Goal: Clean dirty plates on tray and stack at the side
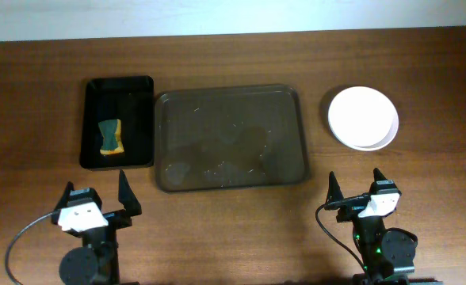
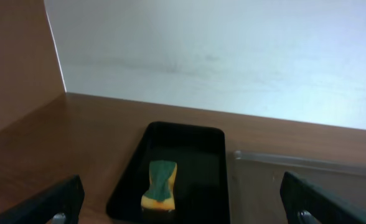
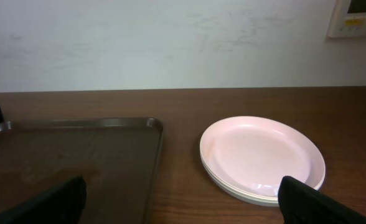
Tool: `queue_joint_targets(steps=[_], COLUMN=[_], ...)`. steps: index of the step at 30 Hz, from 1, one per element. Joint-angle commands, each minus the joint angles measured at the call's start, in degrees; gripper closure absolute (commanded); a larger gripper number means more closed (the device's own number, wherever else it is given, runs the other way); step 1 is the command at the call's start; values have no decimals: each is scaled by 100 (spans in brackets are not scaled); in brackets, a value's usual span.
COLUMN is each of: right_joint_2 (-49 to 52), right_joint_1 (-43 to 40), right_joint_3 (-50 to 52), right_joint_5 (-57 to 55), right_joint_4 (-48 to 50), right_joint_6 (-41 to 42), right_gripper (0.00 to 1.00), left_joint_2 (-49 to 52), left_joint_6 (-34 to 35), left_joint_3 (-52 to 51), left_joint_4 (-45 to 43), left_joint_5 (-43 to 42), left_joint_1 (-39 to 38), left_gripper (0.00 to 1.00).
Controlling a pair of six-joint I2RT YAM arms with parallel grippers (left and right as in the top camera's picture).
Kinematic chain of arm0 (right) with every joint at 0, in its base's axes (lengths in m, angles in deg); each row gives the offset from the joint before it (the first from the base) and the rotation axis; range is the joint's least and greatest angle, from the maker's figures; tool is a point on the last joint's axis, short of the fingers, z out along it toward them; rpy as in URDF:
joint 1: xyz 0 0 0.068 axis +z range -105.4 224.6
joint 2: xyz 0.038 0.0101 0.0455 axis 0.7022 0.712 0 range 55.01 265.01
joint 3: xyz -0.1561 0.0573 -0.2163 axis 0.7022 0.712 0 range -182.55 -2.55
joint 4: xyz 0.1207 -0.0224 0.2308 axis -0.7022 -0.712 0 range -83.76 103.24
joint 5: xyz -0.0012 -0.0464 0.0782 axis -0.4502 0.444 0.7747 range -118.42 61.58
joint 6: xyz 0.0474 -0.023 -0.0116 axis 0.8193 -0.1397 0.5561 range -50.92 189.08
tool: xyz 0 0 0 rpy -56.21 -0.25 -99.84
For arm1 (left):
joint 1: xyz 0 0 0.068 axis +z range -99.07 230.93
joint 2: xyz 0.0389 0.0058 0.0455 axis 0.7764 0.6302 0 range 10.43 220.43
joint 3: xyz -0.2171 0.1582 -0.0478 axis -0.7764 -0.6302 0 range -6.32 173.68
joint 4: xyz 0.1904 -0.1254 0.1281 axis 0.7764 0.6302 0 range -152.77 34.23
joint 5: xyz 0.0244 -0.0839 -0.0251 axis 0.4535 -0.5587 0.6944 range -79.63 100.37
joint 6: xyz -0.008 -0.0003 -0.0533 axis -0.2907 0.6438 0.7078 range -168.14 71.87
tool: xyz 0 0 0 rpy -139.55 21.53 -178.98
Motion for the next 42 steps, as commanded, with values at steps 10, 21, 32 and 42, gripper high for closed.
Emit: queue_joint_targets(steps=[10,21,32,42], right_joint_2=[-37,-37,-37,-37], right_joint_1=[42,42,42,42], right_joint_3=[28,28,28,28], right_joint_5=[52,52,52,50], right_joint_4=[-22,-22,-22,-22], right_joint_6=[22,22,22,22], right_gripper=[2,2,2,2], left_joint_2=[-573,-573,-570,-570], left_joint_6=[-483,-1043,-1040,-1040], left_joint_3=[-1261,-1569,-1567,-1567], left_joint_4=[-1241,-920,-920,-920], left_joint_5=[42,92,22,22], left_joint_1=[-168,-173,-173,-173], left_gripper=[1,1,1,1])
